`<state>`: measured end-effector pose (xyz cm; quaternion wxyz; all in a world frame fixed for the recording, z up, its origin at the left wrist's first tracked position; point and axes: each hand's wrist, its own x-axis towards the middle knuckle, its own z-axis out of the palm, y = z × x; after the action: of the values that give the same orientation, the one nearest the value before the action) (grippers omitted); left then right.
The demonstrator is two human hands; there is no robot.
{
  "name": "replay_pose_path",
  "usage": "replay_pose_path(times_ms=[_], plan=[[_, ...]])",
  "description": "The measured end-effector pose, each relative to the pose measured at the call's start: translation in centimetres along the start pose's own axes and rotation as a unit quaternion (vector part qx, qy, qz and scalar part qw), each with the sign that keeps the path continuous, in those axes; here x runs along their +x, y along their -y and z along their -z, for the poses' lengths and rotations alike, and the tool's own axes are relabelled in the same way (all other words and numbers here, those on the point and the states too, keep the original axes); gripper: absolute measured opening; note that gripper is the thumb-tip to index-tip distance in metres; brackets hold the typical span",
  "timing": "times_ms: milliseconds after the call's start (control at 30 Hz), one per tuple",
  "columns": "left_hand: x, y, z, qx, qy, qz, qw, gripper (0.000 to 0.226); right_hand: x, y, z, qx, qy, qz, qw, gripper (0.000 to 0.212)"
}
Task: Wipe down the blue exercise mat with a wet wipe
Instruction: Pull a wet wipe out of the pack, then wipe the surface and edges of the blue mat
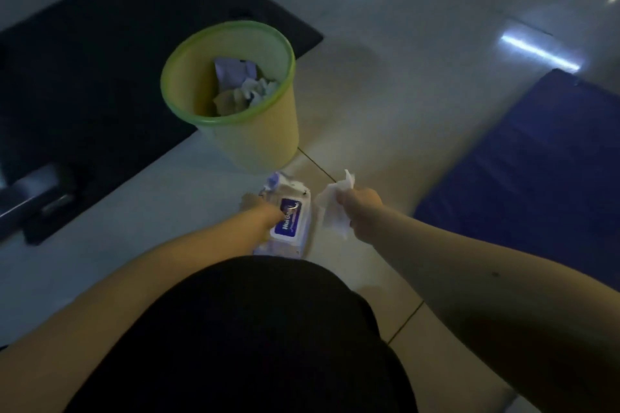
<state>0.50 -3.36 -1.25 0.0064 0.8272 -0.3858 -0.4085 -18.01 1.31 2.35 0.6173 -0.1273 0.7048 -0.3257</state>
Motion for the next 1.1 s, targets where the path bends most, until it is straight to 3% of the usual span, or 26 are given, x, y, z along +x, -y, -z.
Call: replay_pose_path(times_ms=[100,167,267,300,400,500,600,767,867,933,1100], plan=[[-0.4,-1.4,-0.5,0.177,-0.097,-0.018,0.979,0.064,-0.6,0.6,1.2,-0.044,-0.003,0.038,0.998,0.029],[-1.8,-3.2,-1.2,0.164,-0.094,-0.076,0.979,0.062,-1.2,1.5,2.5,-0.056,-0.013,0.047,0.997,0.031],[-4.9,-7.1,-2.6,0.102,0.052,-0.212,0.971,0.045,-2.4,2.8,4.8,-0.052,-0.021,0.076,0.996,0.019],[-6.4,-8.5,-3.0,0.065,0.107,-0.240,0.963,0.051,-2.8,3.3,5.7,-0.041,-0.025,0.085,0.995,0.016],[-10.2,-12.6,-4.9,-0.042,0.253,-0.209,0.944,0.079,-4.1,4.7,9.2,0.010,-0.023,0.087,0.996,0.023],[-15.1,-16.0,-5.6,-0.090,0.361,-0.206,0.905,0.049,-6.1,6.1,13.7,0.044,-0.018,0.085,0.995,0.023],[-19.0,-19.2,-5.9,-0.051,0.407,-0.263,0.873,0.043,-8.7,7.5,18.1,0.066,-0.031,0.099,0.992,0.026],[-26.8,-23.2,-6.3,0.035,0.390,-0.386,0.835,0.042,-14.4,9.0,24.7,0.091,-0.117,0.148,0.978,0.059],[-32.4,-25.5,-6.9,0.062,0.372,-0.460,0.804,0.031,-18.3,9.7,29.3,0.112,-0.174,0.171,0.963,0.038],[-35.5,-26.2,-7.2,0.053,0.365,-0.476,0.798,0.026,-20.4,9.8,32.2,0.146,-0.202,0.189,0.950,0.040],[-38.7,-26.1,-8.5,-0.003,0.320,-0.470,0.823,0.024,-23.4,8.8,35.3,0.195,-0.172,0.228,0.938,0.022]])
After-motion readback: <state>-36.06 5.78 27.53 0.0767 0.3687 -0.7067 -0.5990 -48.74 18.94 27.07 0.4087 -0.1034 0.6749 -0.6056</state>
